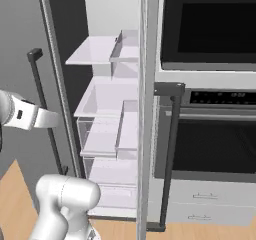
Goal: Take the strawberry from the fridge and place it on top of the pancake, located on the dining counter.
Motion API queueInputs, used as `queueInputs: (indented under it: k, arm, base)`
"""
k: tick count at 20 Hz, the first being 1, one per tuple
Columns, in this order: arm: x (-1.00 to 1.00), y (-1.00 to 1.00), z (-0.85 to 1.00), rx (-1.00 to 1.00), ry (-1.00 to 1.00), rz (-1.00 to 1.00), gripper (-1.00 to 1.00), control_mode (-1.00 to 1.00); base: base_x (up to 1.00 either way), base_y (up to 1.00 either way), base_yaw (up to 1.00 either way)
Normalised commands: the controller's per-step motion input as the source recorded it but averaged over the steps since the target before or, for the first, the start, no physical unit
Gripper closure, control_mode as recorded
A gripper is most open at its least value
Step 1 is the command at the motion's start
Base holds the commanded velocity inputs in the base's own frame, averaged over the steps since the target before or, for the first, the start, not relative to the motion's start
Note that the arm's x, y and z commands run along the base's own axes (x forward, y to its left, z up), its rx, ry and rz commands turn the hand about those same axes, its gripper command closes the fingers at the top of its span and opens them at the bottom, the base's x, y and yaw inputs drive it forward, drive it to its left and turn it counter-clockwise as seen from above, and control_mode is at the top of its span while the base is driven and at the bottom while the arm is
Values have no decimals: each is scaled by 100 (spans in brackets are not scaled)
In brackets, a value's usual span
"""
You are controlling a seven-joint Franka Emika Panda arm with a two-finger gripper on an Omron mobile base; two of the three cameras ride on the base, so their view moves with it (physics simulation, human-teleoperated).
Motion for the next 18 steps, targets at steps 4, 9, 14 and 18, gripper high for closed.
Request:
queueInputs:
  k: [4,9,14,18]
  arm:
    - [0,0,0,0,0,0,100,100]
    - [0,0,0,0,0,0,100,100]
    - [0,0,0,0,0,0,100,100]
    - [0,0,0,0,0,0,100,100]
  base:
    - [-100,0,0]
    - [-100,0,0]
    - [-100,0,-38]
    - [-72,4,-76]
